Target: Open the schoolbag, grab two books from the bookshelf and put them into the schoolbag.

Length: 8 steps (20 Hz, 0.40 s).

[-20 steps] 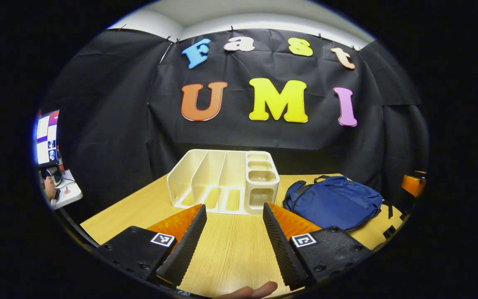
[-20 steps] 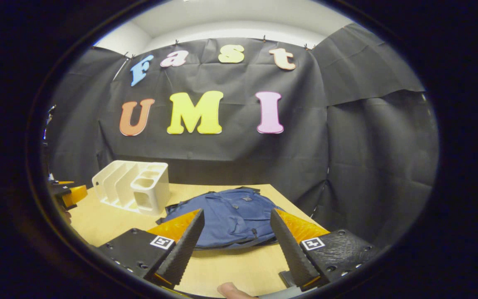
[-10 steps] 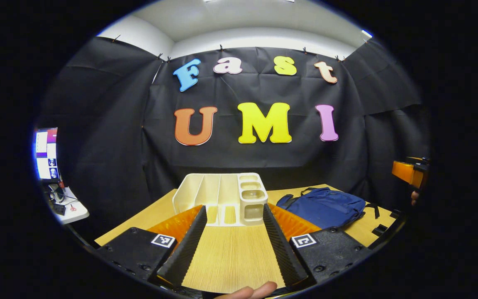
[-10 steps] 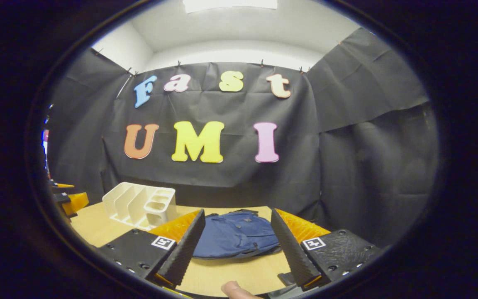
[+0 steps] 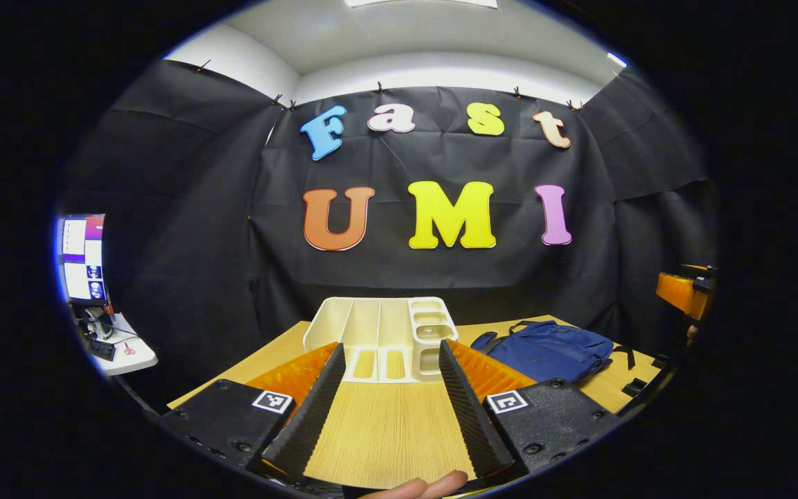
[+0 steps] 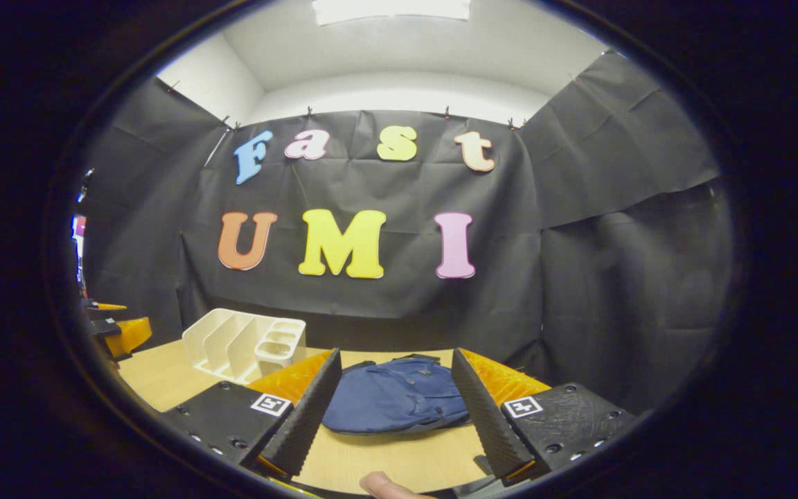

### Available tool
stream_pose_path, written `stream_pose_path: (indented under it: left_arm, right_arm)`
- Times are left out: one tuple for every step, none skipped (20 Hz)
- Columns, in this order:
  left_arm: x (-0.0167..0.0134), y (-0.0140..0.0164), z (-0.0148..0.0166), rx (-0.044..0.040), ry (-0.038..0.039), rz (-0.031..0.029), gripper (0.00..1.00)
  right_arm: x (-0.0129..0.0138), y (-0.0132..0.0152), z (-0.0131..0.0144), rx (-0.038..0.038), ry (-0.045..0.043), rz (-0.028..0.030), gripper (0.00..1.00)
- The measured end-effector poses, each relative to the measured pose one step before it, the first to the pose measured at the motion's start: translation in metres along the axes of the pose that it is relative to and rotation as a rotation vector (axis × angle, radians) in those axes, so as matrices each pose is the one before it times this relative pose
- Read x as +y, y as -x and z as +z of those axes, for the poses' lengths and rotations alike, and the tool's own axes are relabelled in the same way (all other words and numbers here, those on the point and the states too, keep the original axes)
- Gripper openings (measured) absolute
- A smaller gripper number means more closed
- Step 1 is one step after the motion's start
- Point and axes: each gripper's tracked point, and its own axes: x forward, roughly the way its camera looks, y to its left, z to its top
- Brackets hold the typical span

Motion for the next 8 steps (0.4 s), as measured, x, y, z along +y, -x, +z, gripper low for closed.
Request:
stream_pose_path:
  left_arm:
    - [0.00021, -0.00004, 0.00014, -0.00064, 0.00187, 0.00044, 0.86]
    - [-0.00152, -0.00068, -0.001, 0.00062, 0.0037, -0.00346, 0.86]
    - [-0.0005, -0.00158, -0.00063, -0.00139, 0.0034, -0.00389, 0.87]
    - [-0.00048, -0.0003, 0.00002, 0.0015, 0.00249, -0.00084, 0.86]
    - [0.0, -0.00093, -0.00154, 0.00413, -0.00102, 0.00176, 0.87]
    - [0.00096, -0.00029, -0.00107, 0.00267, -0.00271, 0.00346, 0.86]
    - [0.0003, -0.00037, -0.0006, 0.00154, -0.00445, 0.00249, 0.86]
    - [-0.00107, -0.00034, -0.00095, -0.00032, -0.00368, 0.00039, 0.76]
  right_arm:
    - [0.00219, -0.00124, -0.00342, 0.00972, -0.00263, 0.00925, 0.98]
    - [-0.0003, -0.00105, -0.00231, 0.00689, 0.00058, 0.00346, 0.95]
    - [-0.00174, -0.00106, -0.00373, 0.00689, 0.00689, -0.00091, 0.97]
    - [-0.00147, -0.00169, -0.00308, 0.00497, 0.01138, -0.0017, 0.98]
    - [0.00023, -0.00057, -0.0021, 0.00179, 0.01175, -0.00097, 0.98]
    - [-0.00073, -0.00018, -0.00124, -0.00048, 0.01346, -0.00179, 0.98]
    - [-0.00064, -0.00043, -0.00225, -0.00253, 0.01668, -0.00316, 0.95]
    - [-0.0005, 0.00032, -0.00038, -0.00537, 0.01669, -0.0049, 0.95]
